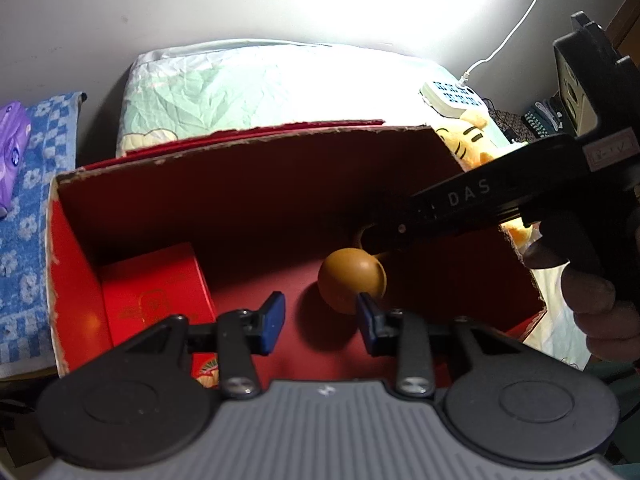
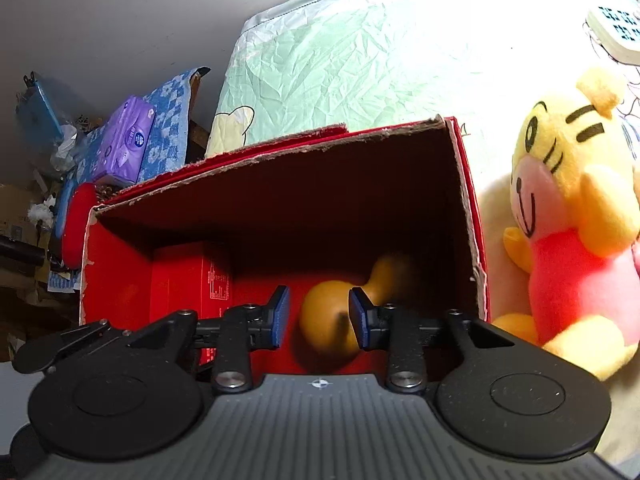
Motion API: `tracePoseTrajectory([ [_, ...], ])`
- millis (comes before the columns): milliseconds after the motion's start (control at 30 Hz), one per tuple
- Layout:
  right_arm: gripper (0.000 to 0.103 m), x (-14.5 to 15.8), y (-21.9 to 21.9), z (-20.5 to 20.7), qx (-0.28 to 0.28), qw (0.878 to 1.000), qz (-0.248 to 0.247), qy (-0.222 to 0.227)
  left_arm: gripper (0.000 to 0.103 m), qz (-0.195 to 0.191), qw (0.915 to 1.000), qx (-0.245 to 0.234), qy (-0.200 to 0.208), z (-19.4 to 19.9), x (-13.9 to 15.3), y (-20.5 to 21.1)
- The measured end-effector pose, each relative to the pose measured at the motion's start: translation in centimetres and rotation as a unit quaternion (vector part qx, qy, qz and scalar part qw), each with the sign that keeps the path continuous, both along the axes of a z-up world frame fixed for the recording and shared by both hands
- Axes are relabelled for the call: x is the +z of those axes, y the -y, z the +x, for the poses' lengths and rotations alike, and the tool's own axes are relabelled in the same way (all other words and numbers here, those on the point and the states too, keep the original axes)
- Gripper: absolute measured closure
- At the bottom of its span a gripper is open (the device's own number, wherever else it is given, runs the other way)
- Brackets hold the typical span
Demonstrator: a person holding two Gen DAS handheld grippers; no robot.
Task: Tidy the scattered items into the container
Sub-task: 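Carry the brown gourd into the red cardboard box with the right gripper, then lower the gourd beside the gift box and open the right gripper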
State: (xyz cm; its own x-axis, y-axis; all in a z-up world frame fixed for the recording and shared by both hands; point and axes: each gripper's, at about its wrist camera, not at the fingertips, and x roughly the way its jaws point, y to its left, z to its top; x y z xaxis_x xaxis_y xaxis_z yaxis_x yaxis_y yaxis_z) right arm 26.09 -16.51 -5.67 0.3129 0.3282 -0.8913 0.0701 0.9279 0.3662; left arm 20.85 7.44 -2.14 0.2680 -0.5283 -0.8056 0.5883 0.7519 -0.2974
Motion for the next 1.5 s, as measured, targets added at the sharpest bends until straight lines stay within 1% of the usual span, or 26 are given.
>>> tracePoseTrajectory([
  [100, 0.067, -0.6, -0.9, 0.5, -0.012, 1.0, -0.02, -0.017, 0.068, 0.002, 1.0, -0.005, -0.003, 0.2, -0.3, 0.6],
  [200, 0.066, -2.0, -1.0, 1.4, -0.051, 0.998, -0.012, -0.042, 0.068, 0.004, 0.9999, -0.01, 0.0, 0.2, -0.5, 1.2],
  [300, 0.06, -3.0, -1.3, 1.9, -0.089, 0.994, -0.012, -0.062, 0.068, 0.011, 0.9999, -0.01, 0.003, 0.4, -0.7, 1.2],
  [367, 0.05, -3.6, -1.4, 2.2, -0.105, 0.992, -0.01, -0.074, 0.068, 0.009, 0.9999, -0.008, 0.002, 0.4, -0.8, 1.0],
  [467, 0.044, -4.8, -1.3, 2.6, -0.124, 0.988, 0.014, -0.09, 0.068, 0.015, 0.9998, -0.006, 0.008, 0.6, -0.7, 0.7],
  [500, 0.044, -5.1, -1.3, 2.8, -0.122, 0.988, 0.021, -0.093, 0.068, 0.018, 0.9998, -0.005, 0.01, 0.6, -0.8, 0.6],
  [567, 0.044, -5.4, -1.7, 3.0, -0.1, 0.99, 0.026, -0.093, 0.068, 0.02, 0.9997, -0.005, 0.01, 0.8, -0.9, 0.2],
  [600, 0.044, -5.4, -2.1, 3.1, -0.078, 0.992, 0.027, -0.093, 0.068, 0.02, 0.9997, -0.006, 0.009, 0.8, -0.9, 0.1],
  [700, 0.044, -5.4, -4.1, 3.3, 0.013, 0.995, 0.022, -0.093, 0.067, 0.021, 0.9996, -0.016, 0.008, 0.6, -0.9, -0.1],
  [733, 0.044, -5.4, -4.8, 3.3, 0.043, 0.995, 0.018, -0.091, 0.059, 0.022, 0.9995, -0.02, 0.009, 0.5, -0.9, -0.2],
  [800, 0.044, -5.2, -6.2, 3.1, 0.094, 0.992, 0.01, -0.082, 0.052, 0.023, 0.9992, -0.028, 0.016, 0.1, -0.9, -0.2],
  [833, 0.044, -5.2, -6.9, 3.0, 0.117, 0.99, 0.007, -0.079, 0.052, 0.025, 0.999, -0.033, 0.019, -0.2, -0.8, -0.2],
  [900, 0.044, -5.2, -7.8, 3.0, 0.143, 0.986, 0.015, -0.079, 0.052, 0.029, 0.9984, -0.043, 0.025, -0.7, -0.6, -0.6],
  [967, 0.043, -5.2, -8.2, 3.1, 0.146, 0.986, 0.028, -0.08, 0.051, 0.032, 0.998, -0.046, 0.03, -0.9, -0.7, -0.7],
  [1033, 0.043, -4.8, -8.1, 3.1, 0.138, 0.988, 0.033, -0.068, 0.052, 0.033, 0.9981, -0.043, 0.03, -0.8, -0.8, -1.0],
  [1167, 0.043, -3.4, -7.0, 2.6, 0.113, 0.992, 0.047, -0.041, 0.052, 0.02, 0.9993, -0.031, 0.01, -0.1, -1.2, -1.7],
  [1267, 0.043, -2.6, -5.4, 1.7, 0.05, 0.998, 0.029, -0.026, 0.052, 0.008, 0.9994, -0.033, 0.003, 0.3, -1.2, -1.7],
  [1333, 0.044, -2.7, -5.0, 1.5, 0.003, 0.999, 0.015, -0.033, 0.052, 0.004, 0.9992, -0.039, -0.002, 0.5, -1.3, -1.3],
  [1400, 0.046, -3.4, -4.7, 1.5, -0.033, 0.998, 0.014, -0.049, 0.052, 0.003, 0.9989, -0.045, -0.011, 0.7, -1.6, -0.7],
  [1433, 0.05, -3.8, -4.5, 1.5, -0.047, 0.997, 0.02, -0.057, 0.054, 0.004, 0.9987, -0.049, -0.016, 0.8, -1.7, -0.3],
  [1467, 0.055, -4.3, -4.4, 1.6, -0.058, 0.996, 0.028, -0.065, 0.054, 0.004, 0.9984, -0.053, -0.021, 0.9, -1.9, 0.0],
  [1500, 0.057, -4.8, -4.3, 1.7, -0.065, 0.994, 0.038, -0.073, 0.054, 0.004, 0.9981, -0.056, -0.025, 1.0, -2.1, -0.1],
])
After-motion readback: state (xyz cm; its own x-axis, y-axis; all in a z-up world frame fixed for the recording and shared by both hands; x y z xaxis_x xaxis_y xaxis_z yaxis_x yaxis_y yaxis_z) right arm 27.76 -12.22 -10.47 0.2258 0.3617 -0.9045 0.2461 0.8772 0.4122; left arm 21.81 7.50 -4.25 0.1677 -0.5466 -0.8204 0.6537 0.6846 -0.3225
